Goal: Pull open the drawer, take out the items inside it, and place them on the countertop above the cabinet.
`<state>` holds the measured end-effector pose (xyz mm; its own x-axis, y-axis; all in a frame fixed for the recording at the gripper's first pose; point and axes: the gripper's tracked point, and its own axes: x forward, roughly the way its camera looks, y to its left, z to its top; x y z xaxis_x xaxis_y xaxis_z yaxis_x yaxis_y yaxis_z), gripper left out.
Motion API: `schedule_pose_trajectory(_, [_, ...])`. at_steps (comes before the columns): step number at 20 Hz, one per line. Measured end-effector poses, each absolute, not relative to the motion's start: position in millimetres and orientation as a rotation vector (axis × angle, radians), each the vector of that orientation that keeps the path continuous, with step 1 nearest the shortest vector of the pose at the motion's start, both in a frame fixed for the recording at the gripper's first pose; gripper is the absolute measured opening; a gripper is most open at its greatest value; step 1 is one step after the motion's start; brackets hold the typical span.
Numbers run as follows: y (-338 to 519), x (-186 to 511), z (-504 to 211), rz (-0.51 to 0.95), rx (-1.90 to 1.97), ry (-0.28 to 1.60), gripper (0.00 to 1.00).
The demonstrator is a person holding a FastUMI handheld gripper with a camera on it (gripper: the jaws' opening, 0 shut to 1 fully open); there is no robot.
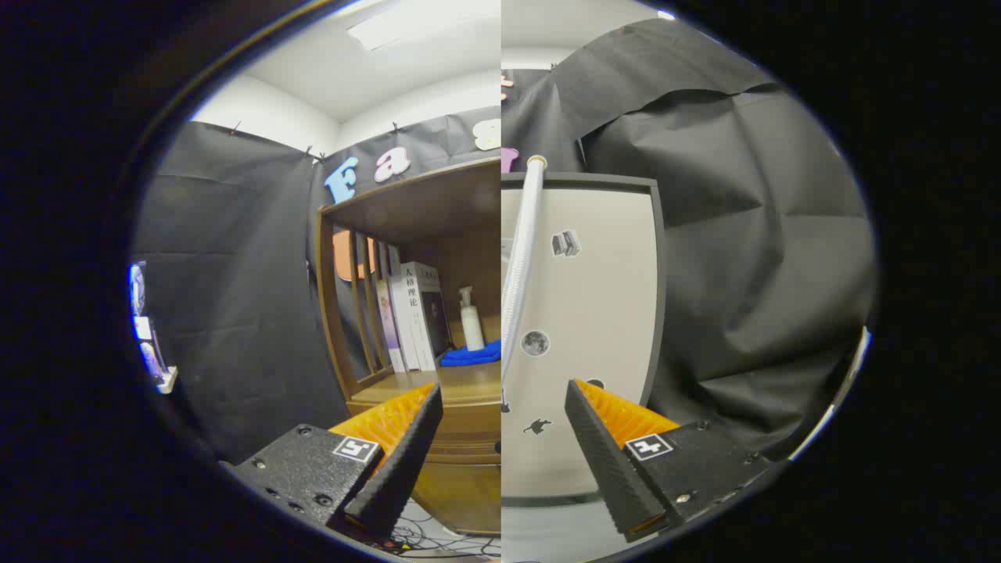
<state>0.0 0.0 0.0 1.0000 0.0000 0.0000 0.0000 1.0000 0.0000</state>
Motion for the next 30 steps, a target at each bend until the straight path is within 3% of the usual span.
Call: schedule_pose_trajectory(30, [1.7, 39.8, -38.3, -0.012, -0.085, 0.061, 1.00])
